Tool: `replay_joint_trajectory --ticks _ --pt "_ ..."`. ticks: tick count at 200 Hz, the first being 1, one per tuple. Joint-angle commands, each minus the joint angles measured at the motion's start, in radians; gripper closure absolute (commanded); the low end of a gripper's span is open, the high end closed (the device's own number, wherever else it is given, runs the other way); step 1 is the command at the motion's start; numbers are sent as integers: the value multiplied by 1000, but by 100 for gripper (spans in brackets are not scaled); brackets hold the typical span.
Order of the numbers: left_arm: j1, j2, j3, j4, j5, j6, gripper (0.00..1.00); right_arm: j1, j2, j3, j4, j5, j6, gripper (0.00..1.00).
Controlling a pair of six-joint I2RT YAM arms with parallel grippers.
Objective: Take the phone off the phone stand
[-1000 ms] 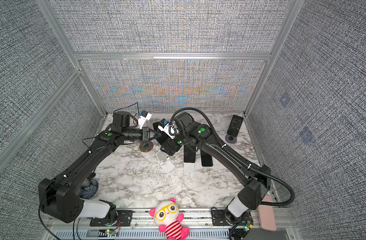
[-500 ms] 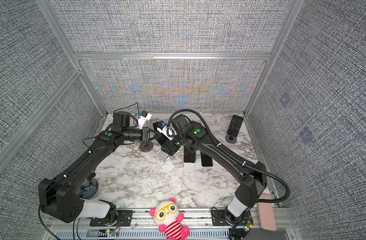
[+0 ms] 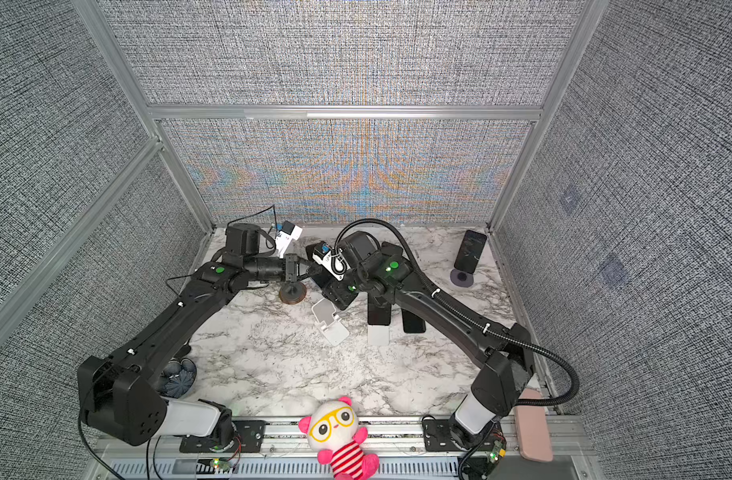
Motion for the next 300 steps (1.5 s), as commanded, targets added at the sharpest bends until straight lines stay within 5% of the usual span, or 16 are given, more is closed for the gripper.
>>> replay_joint_trajectory --ticks 1,97,146,186,273,300 --pt "0 -3 2 53 24 -17 100 3 5 2 38 6 17 25" --pt "1 -9 -11 79 21 -22 100 3 -31 -20 82 38 44 50" --pt "10 -29 -34 144 33 -39 54 -1 -70 -14 84 34 69 55" --pt "38 -49 -64 205 60 -60 34 -37 -136 1 27 81 102 58" --pt "27 -51 -76 -68 -254 220 35 -404 -326 -32 -400 113 133 70" --pt "0 -30 -96 -72 -326 251 34 -569 -354 -91 -457 98 135 83"
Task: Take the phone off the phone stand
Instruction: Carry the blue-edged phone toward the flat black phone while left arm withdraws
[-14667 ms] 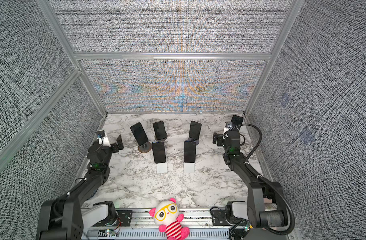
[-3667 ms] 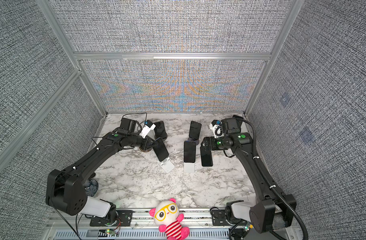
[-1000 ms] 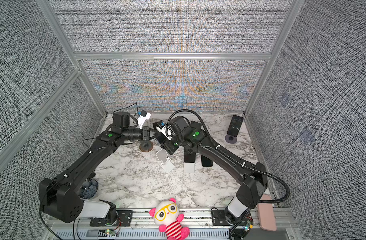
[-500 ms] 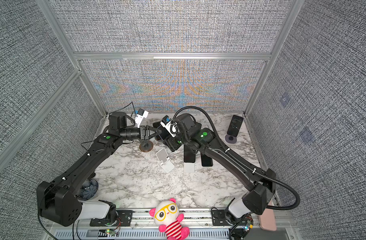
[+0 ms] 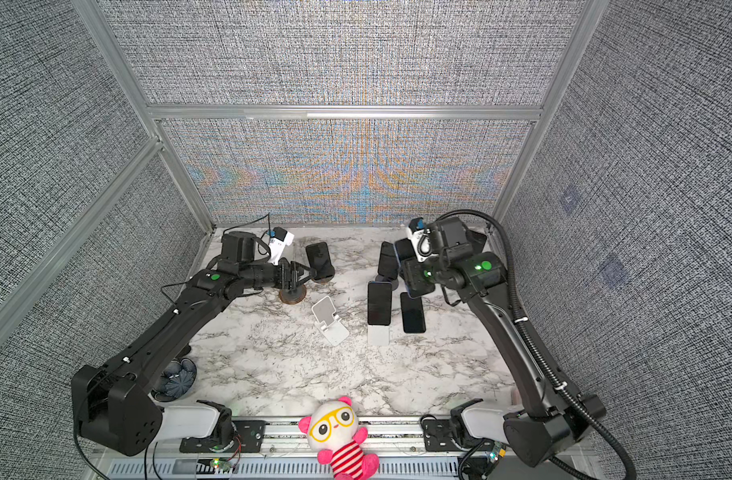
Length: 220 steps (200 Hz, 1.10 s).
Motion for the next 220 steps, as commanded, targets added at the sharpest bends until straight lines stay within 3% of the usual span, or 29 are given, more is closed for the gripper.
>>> replay_joint_trajectory --ticks 1,18,48,122,169,220 --pt "-15 15 -10 -31 -100 69 34 -96 -19 -41 -110 -8 -8 83" --pt "-29 36 -25 -12 -125 68 34 -152 -2 -94 -84 -24 -15 85" --pt "-77 64 -72 81 -178 34 35 -225 79 -202 15 4 -41 100" --pt "-116 174 -82 84 -188 48 35 -279 356 -279 160 -35 -61 100" --pt "-131 205 -76 54 -187 64 35 -280 460 -265 189 -96 -40 100" --pt "-138 233 -68 51 -172 59 39 -281 538 -264 183 -75 -27 100"
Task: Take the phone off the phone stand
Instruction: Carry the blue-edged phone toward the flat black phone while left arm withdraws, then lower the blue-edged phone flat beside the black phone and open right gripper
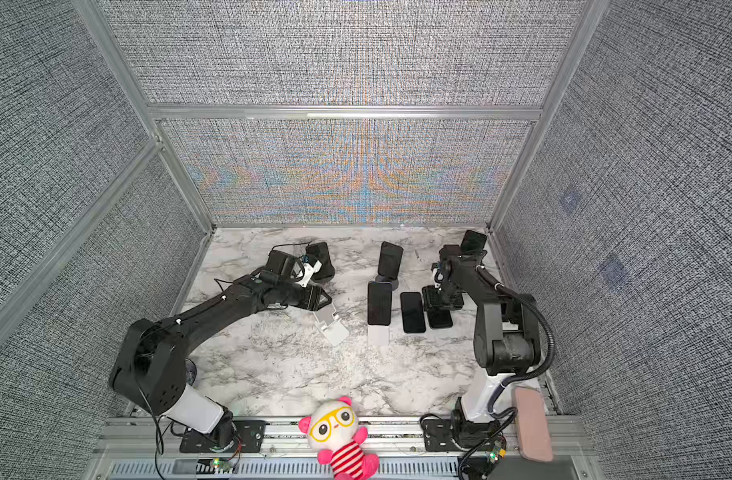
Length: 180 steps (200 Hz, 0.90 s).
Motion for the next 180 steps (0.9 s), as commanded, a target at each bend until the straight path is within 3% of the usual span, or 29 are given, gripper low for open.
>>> replay_joint_trajectory --ticks 1,99,180 --pt "-1 8 9 4 19 2 39 1 20 1 -2 0 11 100" --pt "-3 40 28 -34 10 2 52 -20 84 0 50 -15 34 96" --pt "-4 68 58 -63 10 6 71 -24 103 -7 36 -76 39 88"
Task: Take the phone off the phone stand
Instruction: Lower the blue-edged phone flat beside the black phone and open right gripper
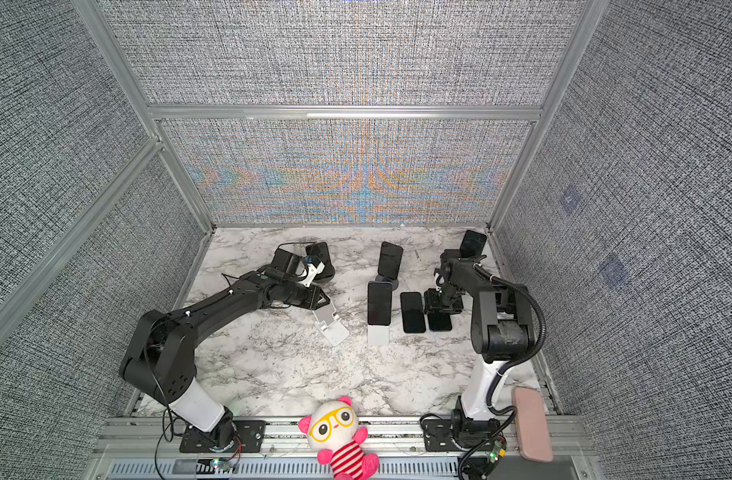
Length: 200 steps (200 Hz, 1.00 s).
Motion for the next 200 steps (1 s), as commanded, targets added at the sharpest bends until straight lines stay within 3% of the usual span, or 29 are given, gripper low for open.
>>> replay_joint_trajectory --ticks 1,69,142,200 --pt "0 4 6 -11 4 5 72 2 11 -5 -15 -58 7 88" --pt "-2 0 4 -22 -2 5 81 4 19 -32 -9 -83 8 78" --pt "-2 -4 6 -33 -12 3 83 5 12 -35 -16 -128 10 45" --pt "-4 -1 7 -37 -11 3 86 6 10 -39 -16 -156 9 35"
